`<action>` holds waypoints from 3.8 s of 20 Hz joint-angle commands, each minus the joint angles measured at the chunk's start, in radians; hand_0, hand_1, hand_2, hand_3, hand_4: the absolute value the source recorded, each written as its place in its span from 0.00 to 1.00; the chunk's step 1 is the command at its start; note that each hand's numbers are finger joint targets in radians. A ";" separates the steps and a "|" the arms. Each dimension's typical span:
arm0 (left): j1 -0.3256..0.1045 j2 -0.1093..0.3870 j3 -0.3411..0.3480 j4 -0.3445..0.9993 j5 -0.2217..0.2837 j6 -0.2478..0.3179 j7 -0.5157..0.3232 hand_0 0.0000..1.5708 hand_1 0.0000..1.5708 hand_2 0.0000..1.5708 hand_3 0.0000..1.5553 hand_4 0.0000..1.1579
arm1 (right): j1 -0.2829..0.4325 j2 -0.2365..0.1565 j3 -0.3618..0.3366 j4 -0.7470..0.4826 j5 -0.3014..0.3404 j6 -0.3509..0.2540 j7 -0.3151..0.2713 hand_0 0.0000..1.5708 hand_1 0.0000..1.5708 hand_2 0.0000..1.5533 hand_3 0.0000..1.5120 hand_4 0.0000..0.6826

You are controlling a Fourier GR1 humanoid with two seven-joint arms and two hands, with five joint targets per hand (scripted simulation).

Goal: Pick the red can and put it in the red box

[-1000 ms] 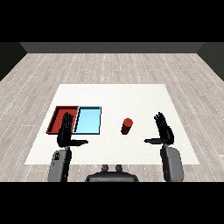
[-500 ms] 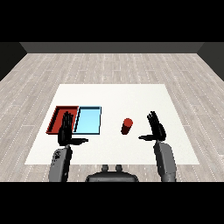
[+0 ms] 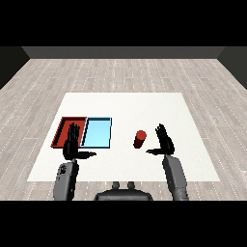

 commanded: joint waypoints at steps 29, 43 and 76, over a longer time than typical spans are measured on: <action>0.058 -0.011 -0.026 -0.105 0.022 -0.008 0.043 0.00 0.00 0.00 0.00 0.00 | -0.147 0.038 0.115 0.221 -0.090 -0.163 -0.036 0.00 0.00 0.00 0.00 0.00; 0.039 0.032 0.027 -0.068 0.058 -0.049 0.028 0.00 0.00 0.00 0.00 0.00 | -0.211 0.037 0.154 0.364 -0.108 -0.163 -0.111 0.00 0.00 0.00 0.00 0.00; 0.091 -0.014 -0.025 -0.131 0.038 -0.025 0.018 0.00 0.00 0.00 0.00 0.00 | -0.352 0.038 0.367 0.513 -0.156 -0.515 -0.054 0.98 0.98 0.95 0.94 0.84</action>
